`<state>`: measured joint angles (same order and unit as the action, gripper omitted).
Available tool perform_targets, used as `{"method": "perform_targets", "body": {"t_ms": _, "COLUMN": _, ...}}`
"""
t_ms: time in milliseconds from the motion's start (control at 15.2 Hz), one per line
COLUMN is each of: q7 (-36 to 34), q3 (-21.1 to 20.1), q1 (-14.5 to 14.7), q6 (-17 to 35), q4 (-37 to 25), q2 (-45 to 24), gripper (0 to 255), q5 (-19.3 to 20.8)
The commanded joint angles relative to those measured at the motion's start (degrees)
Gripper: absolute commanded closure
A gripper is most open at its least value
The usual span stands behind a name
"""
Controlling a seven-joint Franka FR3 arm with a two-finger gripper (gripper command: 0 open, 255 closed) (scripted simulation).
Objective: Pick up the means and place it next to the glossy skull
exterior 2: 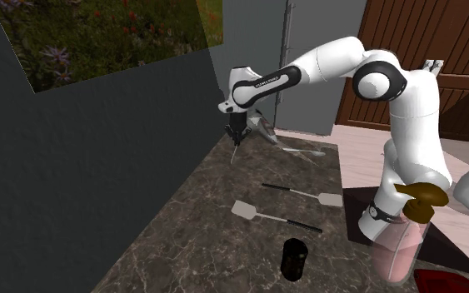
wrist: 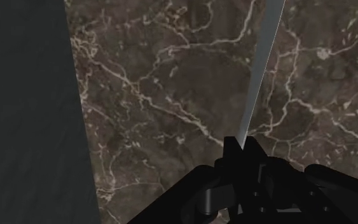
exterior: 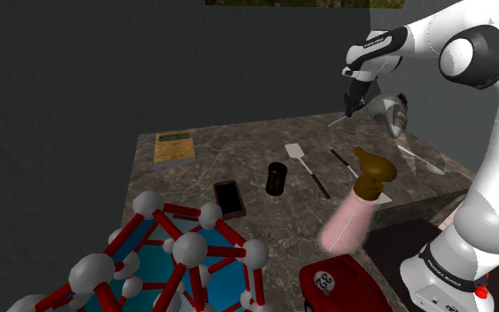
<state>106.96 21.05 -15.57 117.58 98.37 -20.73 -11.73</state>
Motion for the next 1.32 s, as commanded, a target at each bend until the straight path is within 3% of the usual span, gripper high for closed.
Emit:
{"method": "perform_targets", "body": {"t_ms": 0, "q7": 0.3, "q3": -0.1, "q1": -0.1, "q6": 1.3, "q4": 1.0, "q2": -1.0, "gripper": 255, "q5": -0.3}}
{"method": "perform_targets", "body": {"t_ms": 528, "q7": 0.3, "q3": -0.2, "q1": -0.1, "q6": 1.6, "q4": 1.2, "q2": -1.1, "gripper": 255, "q5": -0.4}}
{"method": "perform_targets", "body": {"t_ms": 594, "q7": 0.4, "q3": -0.1, "q1": -0.1, "q6": 1.6, "q4": 1.3, "q2": -1.1, "gripper": 0, "q5": -0.4}}
{"method": "perform_targets", "body": {"t_ms": 924, "q7": 0.3, "q3": -0.2, "q1": -0.1, "q6": 1.6, "q4": 1.2, "q2": -1.1, "gripper": 0, "q5": -0.4}}
{"method": "perform_targets", "body": {"t_ms": 1254, "q7": -0.5, "q3": 0.5, "q1": -0.1, "q6": -4.7, "q4": -2.8, "q2": 1.3, "gripper": 0, "q5": 0.9}}
